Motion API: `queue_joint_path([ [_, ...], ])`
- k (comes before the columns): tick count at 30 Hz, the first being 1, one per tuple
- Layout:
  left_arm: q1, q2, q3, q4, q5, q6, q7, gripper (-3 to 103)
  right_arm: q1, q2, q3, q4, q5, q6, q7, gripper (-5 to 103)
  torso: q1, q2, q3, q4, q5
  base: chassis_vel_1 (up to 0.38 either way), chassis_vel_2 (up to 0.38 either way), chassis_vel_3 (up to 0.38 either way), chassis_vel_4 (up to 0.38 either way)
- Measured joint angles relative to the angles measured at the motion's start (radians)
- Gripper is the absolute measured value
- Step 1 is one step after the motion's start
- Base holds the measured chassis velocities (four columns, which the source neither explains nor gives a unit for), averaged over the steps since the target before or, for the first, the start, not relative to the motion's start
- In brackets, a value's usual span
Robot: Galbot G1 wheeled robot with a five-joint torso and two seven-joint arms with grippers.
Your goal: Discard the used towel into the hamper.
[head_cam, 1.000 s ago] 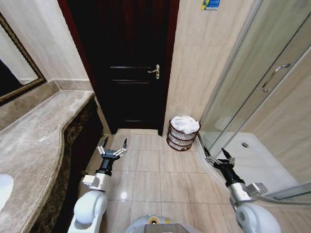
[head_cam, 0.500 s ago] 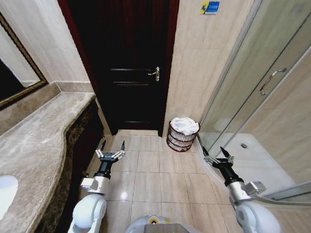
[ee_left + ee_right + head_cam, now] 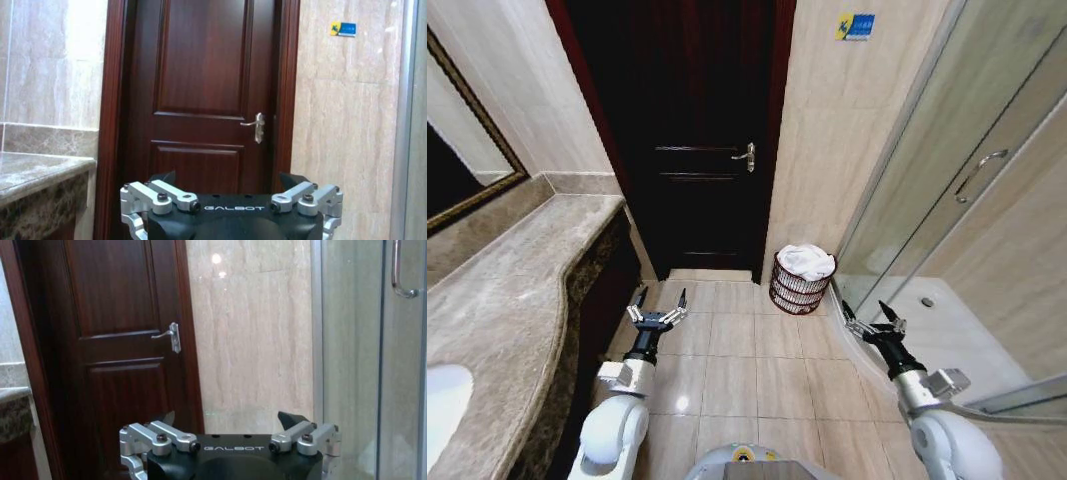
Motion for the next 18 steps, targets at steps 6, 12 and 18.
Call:
queue_joint_path([
  [6,0.004,-0.001,-0.004,-0.009,-0.001,0.000,-0.001,100,-0.008,-0.004,0.009,0.023,0.007,-0.021,0.005,100,0.015,0.033,0.018,0.0000,-0.0001,0.000,0.000,0.000,0.000],
  [12,0.013,0.003,-0.008,-0.034,-0.013,0.018,-0.006,100,-0.015,-0.006,0.014,0.041,0.013,-0.038,0.005,100,0.028,0.060,0.032,0.0000,-0.0001,0.000,0.000,0.000,0.000],
  [18,0.018,0.006,-0.010,-0.049,-0.018,0.038,-0.016,100,-0.015,-0.007,0.017,0.050,0.014,-0.046,0.008,100,0.043,0.093,0.049,0.0000,-0.0001,0.000,0.000,0.000,0.000],
])
